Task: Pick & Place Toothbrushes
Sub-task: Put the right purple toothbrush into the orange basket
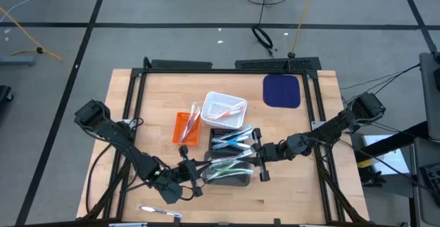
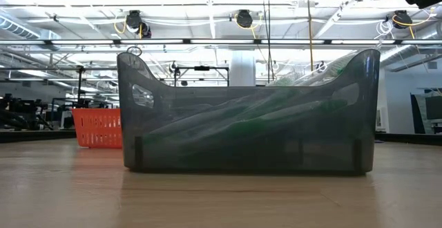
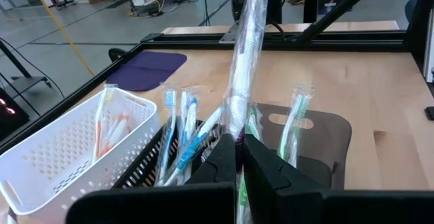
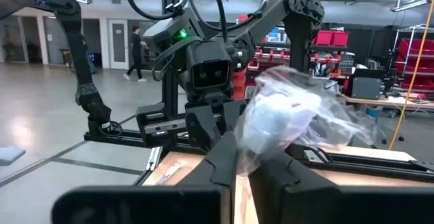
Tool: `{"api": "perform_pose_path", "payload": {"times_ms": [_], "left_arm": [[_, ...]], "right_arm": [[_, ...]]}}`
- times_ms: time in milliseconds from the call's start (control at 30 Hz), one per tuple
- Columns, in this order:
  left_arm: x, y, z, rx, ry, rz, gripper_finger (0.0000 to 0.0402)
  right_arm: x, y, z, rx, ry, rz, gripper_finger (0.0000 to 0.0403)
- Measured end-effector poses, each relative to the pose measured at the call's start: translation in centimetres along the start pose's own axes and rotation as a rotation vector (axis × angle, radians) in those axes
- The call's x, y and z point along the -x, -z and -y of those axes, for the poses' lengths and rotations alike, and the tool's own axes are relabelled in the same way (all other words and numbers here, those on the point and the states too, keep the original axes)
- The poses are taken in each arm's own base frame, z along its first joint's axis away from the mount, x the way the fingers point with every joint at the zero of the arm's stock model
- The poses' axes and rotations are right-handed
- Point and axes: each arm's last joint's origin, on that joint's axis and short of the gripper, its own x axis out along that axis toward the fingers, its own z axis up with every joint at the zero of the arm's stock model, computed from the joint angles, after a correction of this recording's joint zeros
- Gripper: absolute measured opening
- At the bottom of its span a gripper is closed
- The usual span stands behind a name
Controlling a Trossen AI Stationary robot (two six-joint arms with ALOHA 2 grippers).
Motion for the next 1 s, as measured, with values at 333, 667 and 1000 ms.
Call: {"api": "perform_pose_path", "payload": {"times_ms": [333, 667, 1000], "left_arm": [[0.0, 0.0, 0.0, -0.027, 0.006, -0.004, 0.0041], [-0.2, 0.1, -0.2, -0.069, -0.019, -0.007, 0.0114], [-0.8, 0.1, -0.8, -0.090, -0.066, -0.012, 0.0133]], "right_arm": [[0.1, -0.1, 0.0, -0.003, 0.038, 0.000, 0.0008], [-1.9, -2.8, 0.4, 0.018, 0.090, -0.143, 0.0008], [-5.7, -8.6, 3.5, -0.040, 0.107, -0.372, 0.0008]]}}
